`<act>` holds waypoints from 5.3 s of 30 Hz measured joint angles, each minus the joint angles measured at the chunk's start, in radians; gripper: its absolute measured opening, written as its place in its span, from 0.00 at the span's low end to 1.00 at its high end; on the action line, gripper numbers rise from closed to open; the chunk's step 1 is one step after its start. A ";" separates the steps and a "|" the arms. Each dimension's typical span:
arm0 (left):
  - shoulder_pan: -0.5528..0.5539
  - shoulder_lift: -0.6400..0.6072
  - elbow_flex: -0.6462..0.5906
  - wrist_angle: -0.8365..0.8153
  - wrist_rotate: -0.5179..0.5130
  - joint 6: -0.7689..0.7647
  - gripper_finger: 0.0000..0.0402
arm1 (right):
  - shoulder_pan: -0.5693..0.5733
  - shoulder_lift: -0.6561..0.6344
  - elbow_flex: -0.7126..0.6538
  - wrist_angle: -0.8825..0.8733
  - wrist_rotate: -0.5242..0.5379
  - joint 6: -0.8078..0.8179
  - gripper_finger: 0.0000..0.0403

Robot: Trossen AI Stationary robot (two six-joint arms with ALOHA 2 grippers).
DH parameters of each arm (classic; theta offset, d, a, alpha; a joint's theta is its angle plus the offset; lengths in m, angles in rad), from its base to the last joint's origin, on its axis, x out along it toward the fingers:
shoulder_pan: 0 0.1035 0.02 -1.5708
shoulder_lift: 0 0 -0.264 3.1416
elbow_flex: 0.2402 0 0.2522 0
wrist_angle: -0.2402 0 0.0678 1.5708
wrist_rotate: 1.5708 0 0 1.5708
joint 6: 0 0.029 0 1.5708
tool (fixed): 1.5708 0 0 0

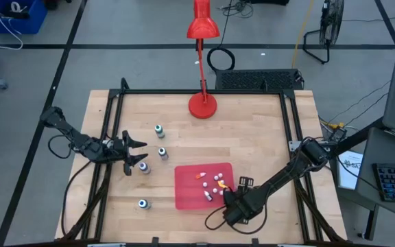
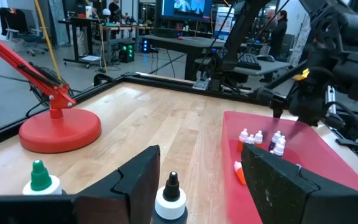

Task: Pick & Place food coloring
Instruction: Put the small blue food coloring bottle into the pink container

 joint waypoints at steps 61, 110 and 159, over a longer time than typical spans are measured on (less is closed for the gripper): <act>0.000 0.000 0.000 0.000 0.000 0.000 0.57 | 0.059 -0.369 -0.250 0.330 0.179 0.147 0.11; 0.114 0.559 0.166 0.190 0.243 -0.192 0.53 | -0.202 -0.377 -0.646 1.439 0.056 -1.015 0.10; 0.267 1.707 1.365 -0.378 0.532 0.179 0.35 | -0.221 -0.377 -0.646 1.395 0.085 -0.946 0.10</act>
